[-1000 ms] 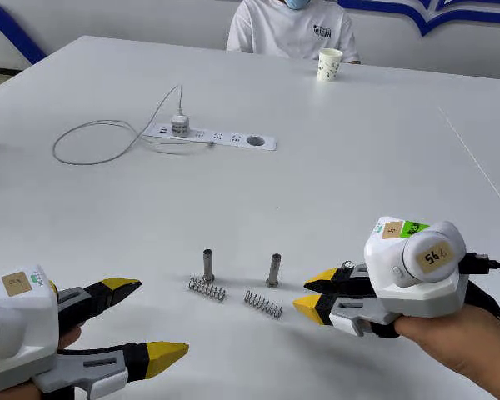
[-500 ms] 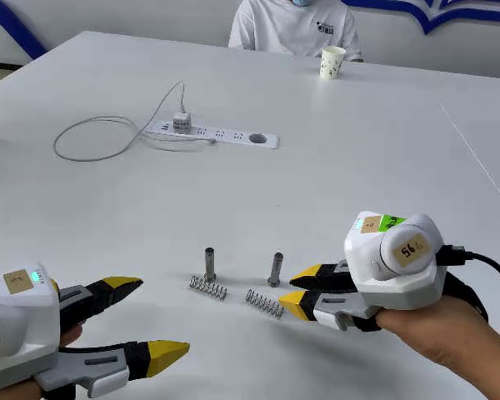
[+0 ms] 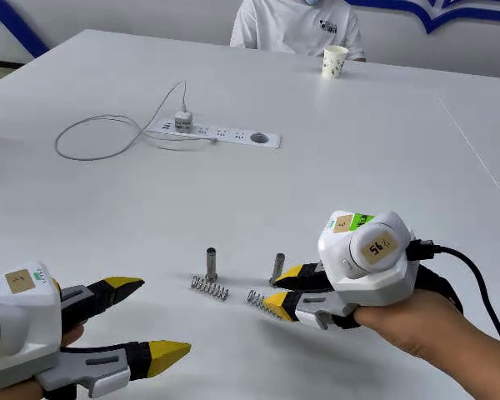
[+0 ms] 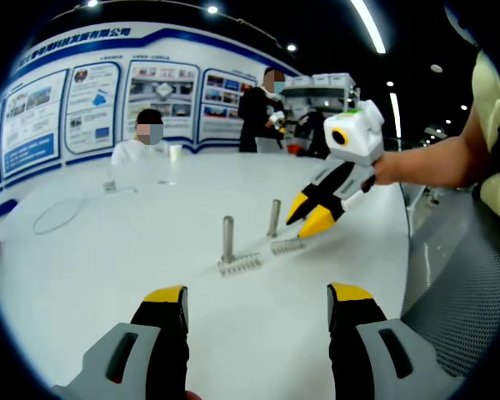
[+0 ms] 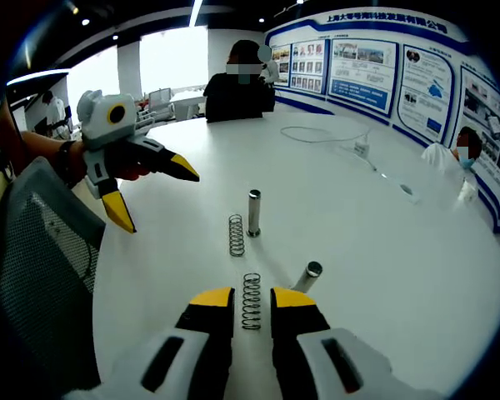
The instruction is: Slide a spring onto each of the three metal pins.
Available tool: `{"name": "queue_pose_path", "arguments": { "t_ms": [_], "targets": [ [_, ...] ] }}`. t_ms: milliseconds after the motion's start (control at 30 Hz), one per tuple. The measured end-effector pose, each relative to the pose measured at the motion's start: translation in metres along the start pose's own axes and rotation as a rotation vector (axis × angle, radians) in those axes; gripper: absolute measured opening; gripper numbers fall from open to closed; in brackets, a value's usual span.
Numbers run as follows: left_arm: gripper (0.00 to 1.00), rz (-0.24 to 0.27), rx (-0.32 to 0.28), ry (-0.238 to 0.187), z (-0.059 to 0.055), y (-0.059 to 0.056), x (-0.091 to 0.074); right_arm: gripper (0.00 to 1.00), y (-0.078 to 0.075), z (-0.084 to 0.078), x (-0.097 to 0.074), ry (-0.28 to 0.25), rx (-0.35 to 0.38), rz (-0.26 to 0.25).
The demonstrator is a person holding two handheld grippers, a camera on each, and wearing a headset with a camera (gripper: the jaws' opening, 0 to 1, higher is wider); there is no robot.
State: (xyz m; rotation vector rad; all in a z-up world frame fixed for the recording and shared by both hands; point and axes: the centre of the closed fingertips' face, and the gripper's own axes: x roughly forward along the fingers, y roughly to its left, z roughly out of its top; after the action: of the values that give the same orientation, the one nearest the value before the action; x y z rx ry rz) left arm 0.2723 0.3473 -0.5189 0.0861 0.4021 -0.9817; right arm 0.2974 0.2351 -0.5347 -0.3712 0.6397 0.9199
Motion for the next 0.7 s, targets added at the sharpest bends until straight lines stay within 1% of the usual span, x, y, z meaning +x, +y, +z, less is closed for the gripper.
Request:
{"name": "queue_pose_path", "arguments": {
  "t_ms": [267, 567, 700],
  "targets": [
    [0.69, 0.002, -0.002, 0.003, -0.001, 0.000, -0.001, 0.18, 0.003, 0.001, 0.011, 0.025, -0.013, 0.012],
    [0.69, 0.004, -0.002, 0.004, -0.002, 0.001, -0.002, 0.18, 0.000, -0.001, 0.020, 0.059, -0.013, 0.007],
    [0.69, 0.005, -0.003, 0.005, -0.003, 0.001, -0.002, 0.18, 0.001, -0.003, 0.024, 0.080, -0.029, 0.005]
  ]
}}
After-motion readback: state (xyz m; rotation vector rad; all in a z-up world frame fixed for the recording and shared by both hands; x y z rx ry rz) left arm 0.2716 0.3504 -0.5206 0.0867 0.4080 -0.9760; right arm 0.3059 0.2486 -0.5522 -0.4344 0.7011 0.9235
